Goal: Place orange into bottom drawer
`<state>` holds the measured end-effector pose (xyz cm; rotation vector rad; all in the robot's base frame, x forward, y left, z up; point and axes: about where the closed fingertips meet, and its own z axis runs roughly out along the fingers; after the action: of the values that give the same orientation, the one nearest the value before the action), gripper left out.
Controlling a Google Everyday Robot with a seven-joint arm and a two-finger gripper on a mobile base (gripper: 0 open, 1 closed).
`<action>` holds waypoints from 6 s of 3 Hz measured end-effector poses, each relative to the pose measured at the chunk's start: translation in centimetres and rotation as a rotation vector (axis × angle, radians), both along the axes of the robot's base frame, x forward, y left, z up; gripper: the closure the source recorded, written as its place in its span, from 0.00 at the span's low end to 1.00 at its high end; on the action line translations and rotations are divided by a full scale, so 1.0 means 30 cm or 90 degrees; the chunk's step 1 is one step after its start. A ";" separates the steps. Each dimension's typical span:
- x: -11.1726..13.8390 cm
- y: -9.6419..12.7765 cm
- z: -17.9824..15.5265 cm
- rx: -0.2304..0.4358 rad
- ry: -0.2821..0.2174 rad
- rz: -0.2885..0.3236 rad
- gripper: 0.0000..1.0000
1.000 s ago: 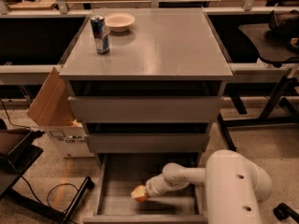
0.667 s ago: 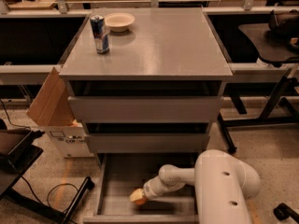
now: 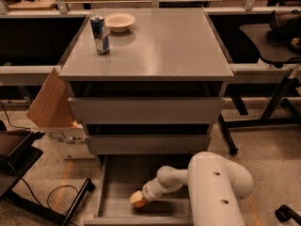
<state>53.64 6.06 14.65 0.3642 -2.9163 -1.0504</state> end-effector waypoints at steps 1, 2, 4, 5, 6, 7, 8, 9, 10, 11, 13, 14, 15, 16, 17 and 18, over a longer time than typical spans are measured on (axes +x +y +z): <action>-0.006 0.005 -0.004 0.000 0.002 0.001 0.59; -0.013 0.009 -0.008 0.001 0.004 0.003 0.36; -0.024 0.018 -0.014 0.002 0.007 0.005 0.00; -0.025 0.018 -0.015 0.002 0.007 0.005 0.00; -0.040 0.016 0.008 -0.002 0.004 0.016 0.00; 0.028 -0.038 0.169 -0.036 -0.072 0.010 0.00; 0.079 -0.028 0.384 -0.070 -0.140 0.003 0.00; 0.036 -0.008 0.622 -0.077 -0.184 0.010 0.00; -0.038 -0.034 0.735 -0.091 -0.196 0.039 0.00; -0.038 -0.034 0.735 -0.091 -0.196 0.039 0.00; -0.072 -0.162 1.018 -0.187 -0.251 -0.002 0.00; -0.127 -0.391 1.201 -0.250 -0.290 -0.033 0.00; -0.099 -0.596 1.273 -0.290 -0.303 -0.095 0.00; -0.069 -0.841 1.324 -0.321 -0.316 -0.207 0.00; -0.068 -0.851 1.325 -0.325 -0.314 -0.209 0.00; -0.063 -0.885 1.328 -0.339 -0.308 -0.213 0.00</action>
Offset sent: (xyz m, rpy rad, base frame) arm -0.0019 0.0014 -0.0012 0.0007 0.0031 0.0022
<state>51.76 -20.49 54.50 0.1180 -3.6118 -0.1584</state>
